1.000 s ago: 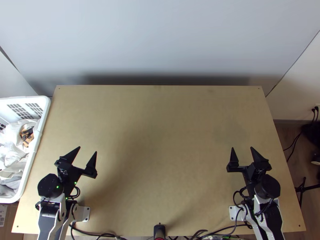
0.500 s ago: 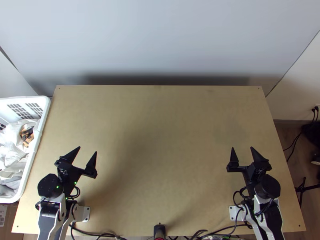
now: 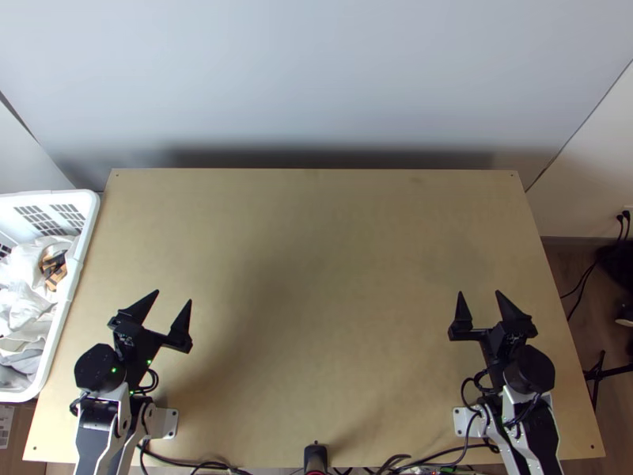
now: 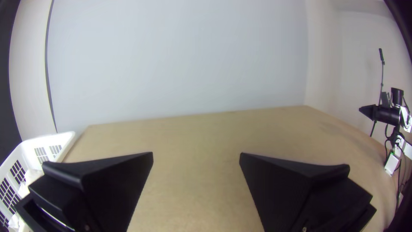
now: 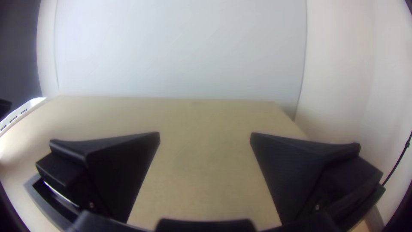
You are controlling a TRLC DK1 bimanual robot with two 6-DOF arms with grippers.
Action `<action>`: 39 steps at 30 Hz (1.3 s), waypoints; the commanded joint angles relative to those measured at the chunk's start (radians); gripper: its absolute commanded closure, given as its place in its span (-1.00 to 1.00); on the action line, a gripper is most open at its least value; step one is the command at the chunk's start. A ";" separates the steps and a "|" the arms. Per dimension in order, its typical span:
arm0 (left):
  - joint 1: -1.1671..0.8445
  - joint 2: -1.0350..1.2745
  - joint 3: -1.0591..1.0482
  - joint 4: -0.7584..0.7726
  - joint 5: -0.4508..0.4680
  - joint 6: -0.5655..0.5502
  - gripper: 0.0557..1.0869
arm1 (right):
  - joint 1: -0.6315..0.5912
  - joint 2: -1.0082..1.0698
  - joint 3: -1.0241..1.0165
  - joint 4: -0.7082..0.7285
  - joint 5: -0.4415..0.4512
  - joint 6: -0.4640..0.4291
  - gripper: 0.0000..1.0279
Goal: Fold the t-shirt
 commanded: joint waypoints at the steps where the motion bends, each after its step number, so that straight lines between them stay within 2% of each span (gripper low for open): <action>1: 0.000 0.000 0.000 0.001 0.000 0.000 -0.91 | -0.001 0.000 0.000 0.000 0.000 0.001 -0.91; 19: -0.013 0.000 0.000 0.006 0.000 -0.001 -0.91 | 0.036 0.000 0.000 0.000 0.000 0.001 -0.91; 24: -0.106 0.003 0.002 0.021 -0.018 -0.007 -0.91 | 0.034 -0.001 0.002 0.031 -0.002 -0.005 -0.91; 27: -0.184 0.005 0.003 0.035 -0.061 -0.101 -0.91 | 0.045 -0.001 0.006 0.049 -0.029 -0.002 -0.91; 30: -0.227 0.005 0.017 0.036 -0.084 -0.141 -0.91 | 0.036 0.006 0.017 0.062 -0.034 -0.002 -0.91; 33: -0.225 0.005 0.034 0.039 -0.098 -0.144 -0.91 | 0.024 0.065 0.062 0.062 -0.031 -0.012 -0.91; 39: -0.225 0.131 0.140 0.039 -0.109 -0.130 -0.91 | 0.024 0.367 0.244 0.035 -0.032 -0.051 -0.91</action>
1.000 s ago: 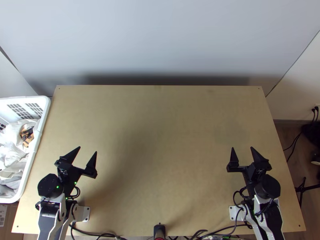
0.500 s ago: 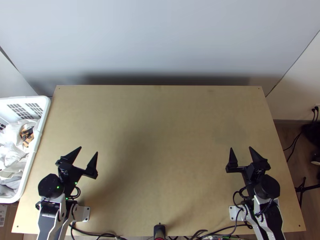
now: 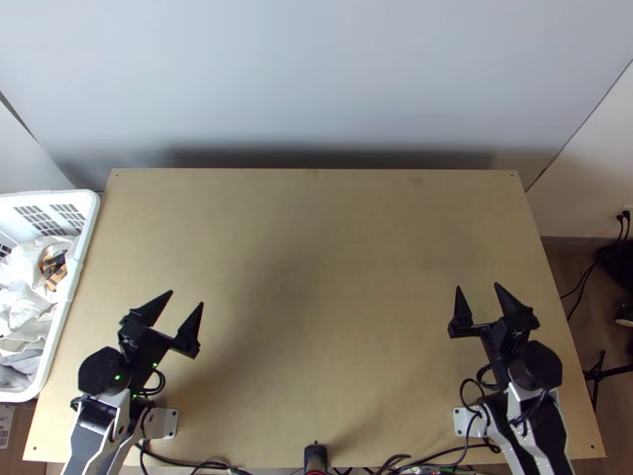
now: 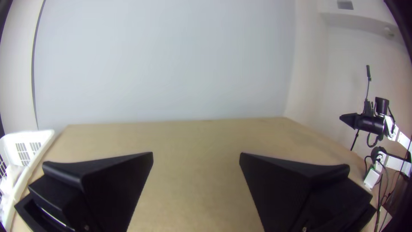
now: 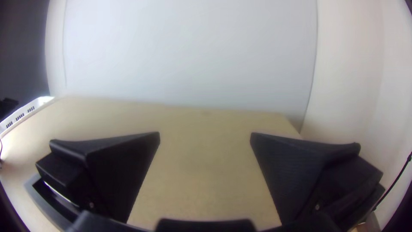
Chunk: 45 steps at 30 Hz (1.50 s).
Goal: Fold the t-shirt
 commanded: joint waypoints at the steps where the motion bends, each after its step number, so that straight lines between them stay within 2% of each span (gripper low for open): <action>1: -0.017 0.184 0.132 -0.005 -0.018 -0.007 -0.91 | -0.004 0.291 0.191 -0.021 -0.002 -0.022 -0.91; 4: 0.000 0.455 0.311 -0.113 -0.015 -0.018 -0.91 | -0.003 0.477 0.333 -0.093 -0.004 0.002 -0.91; 7: 0.025 0.707 0.507 -0.304 -0.012 -0.045 -0.91 | -0.003 0.646 0.478 -0.185 -0.004 0.024 -0.91; 10: 0.040 0.874 0.626 -0.439 -0.012 -0.065 -0.91 | -0.006 0.728 0.536 -0.200 -0.002 0.019 -0.91; 17: 0.071 0.885 0.615 -0.464 -0.017 -0.054 -0.91 | -0.003 0.607 0.496 -0.225 0.003 -0.006 -0.91; 19: 0.141 0.866 0.598 -0.450 -0.027 -0.068 -0.91 | -0.003 0.603 0.502 -0.240 0.004 -0.012 -0.91; 20: 0.198 0.875 0.603 -0.446 -0.029 -0.113 -0.91 | -0.001 0.609 0.508 -0.266 0.003 -0.013 -0.91; 22: 0.291 0.920 0.638 -0.502 -0.056 -0.122 -0.90 | -0.001 0.623 0.517 -0.306 0.003 -0.018 -0.91; 24: 0.407 0.969 0.676 -0.565 -0.058 -0.083 -0.90 | 0.002 0.656 0.533 -0.360 0.003 -0.021 -0.91; 32: 0.824 1.087 0.805 -0.584 -0.058 0.064 -0.90 | -0.003 0.797 0.646 -0.515 0.001 -0.061 -0.91; 38: 1.088 1.259 0.958 -0.550 -0.058 0.148 -0.90 | 0.053 0.793 0.640 -0.481 -0.004 -0.058 -0.91; 45: 1.227 1.550 1.155 -0.505 -0.058 0.191 -0.90 | 0.069 0.797 0.620 -0.490 -0.007 -0.053 -0.91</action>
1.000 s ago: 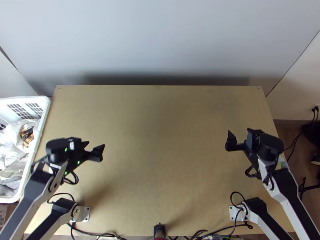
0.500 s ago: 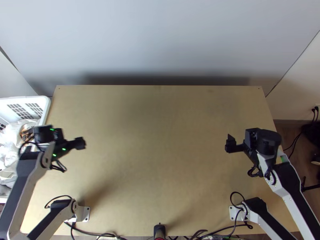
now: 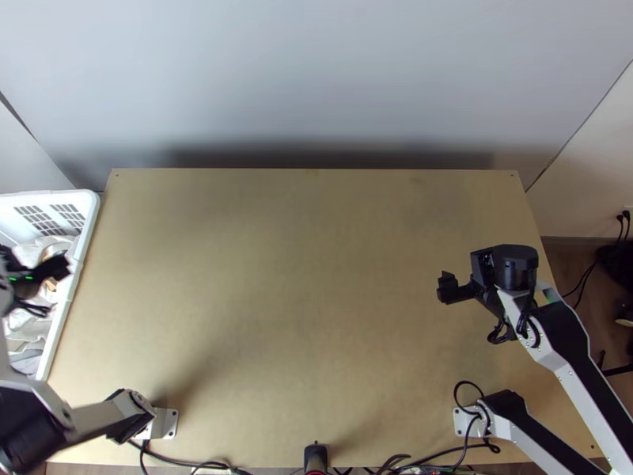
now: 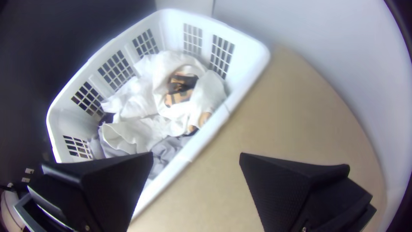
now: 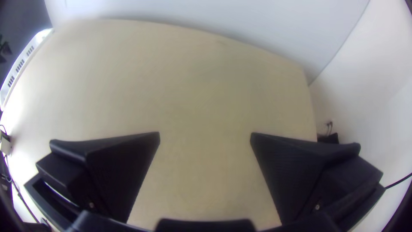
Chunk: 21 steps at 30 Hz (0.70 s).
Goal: Fold the t-shirt
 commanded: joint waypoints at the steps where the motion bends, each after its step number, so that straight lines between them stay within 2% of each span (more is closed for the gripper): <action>1: 0.176 0.275 0.186 0.040 0.001 0.044 -0.90 | 0.019 0.011 -0.003 -0.017 -0.004 0.001 -0.91; 9: 0.196 0.583 0.328 0.013 0.001 -0.008 -0.90 | 0.013 0.000 -0.002 -0.049 -0.007 -0.012 -0.91; 16: 0.256 0.848 0.566 -0.004 -0.005 -0.062 -0.90 | -0.004 -0.018 -0.026 -0.057 -0.031 -0.016 -0.91; 21: 0.288 0.976 0.693 -0.007 -0.133 -0.030 -0.90 | -0.020 -0.026 -0.032 -0.075 -0.042 -0.016 -0.91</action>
